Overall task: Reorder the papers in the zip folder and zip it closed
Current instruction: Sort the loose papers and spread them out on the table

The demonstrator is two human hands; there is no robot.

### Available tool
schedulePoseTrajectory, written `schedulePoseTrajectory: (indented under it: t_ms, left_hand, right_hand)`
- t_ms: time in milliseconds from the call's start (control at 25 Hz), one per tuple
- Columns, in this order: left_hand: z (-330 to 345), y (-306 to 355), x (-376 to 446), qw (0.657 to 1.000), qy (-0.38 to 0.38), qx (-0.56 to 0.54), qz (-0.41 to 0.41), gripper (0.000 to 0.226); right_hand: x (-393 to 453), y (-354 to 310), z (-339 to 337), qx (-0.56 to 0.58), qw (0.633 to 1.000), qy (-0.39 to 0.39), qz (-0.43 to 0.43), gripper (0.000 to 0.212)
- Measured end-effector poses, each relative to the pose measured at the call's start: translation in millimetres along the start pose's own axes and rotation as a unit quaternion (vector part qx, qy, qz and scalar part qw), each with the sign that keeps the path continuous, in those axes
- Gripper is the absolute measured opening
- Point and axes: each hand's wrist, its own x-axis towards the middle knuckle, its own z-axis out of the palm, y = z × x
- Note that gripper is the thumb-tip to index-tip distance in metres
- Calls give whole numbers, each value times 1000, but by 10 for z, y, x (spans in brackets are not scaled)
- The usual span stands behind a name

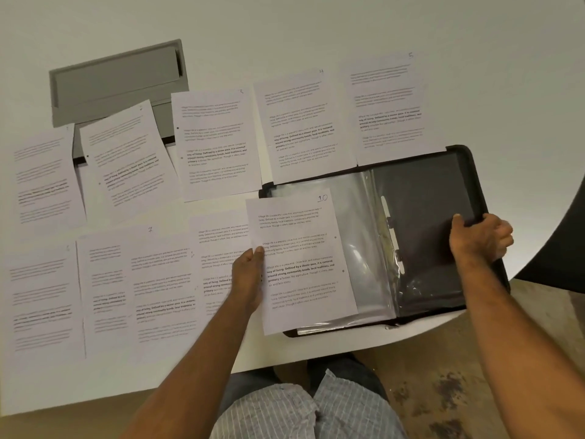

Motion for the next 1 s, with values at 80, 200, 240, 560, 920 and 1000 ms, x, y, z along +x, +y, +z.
schedulePoseTrajectory:
  t_ms: [80, 200, 240, 560, 920, 1000]
  left_hand:
    - [18, -29, 24, 1000, 6, 30, 5, 24]
    - [54, -52, 34, 999, 11, 40, 8, 24]
    - [61, -58, 40, 999, 15, 43, 10, 24]
    - [100, -5, 82, 1000, 26, 11, -11, 21]
    - [47, -12, 104, 1000, 8, -11, -6, 22]
    - [44, -13, 100, 1000, 11, -18, -5, 22]
  right_hand:
    - [66, -17, -26, 14, 1000, -7, 11, 56]
    - [220, -37, -98, 41, 998, -17, 42, 50]
    - [273, -52, -144, 53, 997, -25, 55, 48]
    - [460, -68, -420, 135, 990, -44, 21, 32]
    - [960, 4, -743, 10, 999, 34, 25, 51]
    - [983, -24, -734, 4, 999, 49, 17, 52]
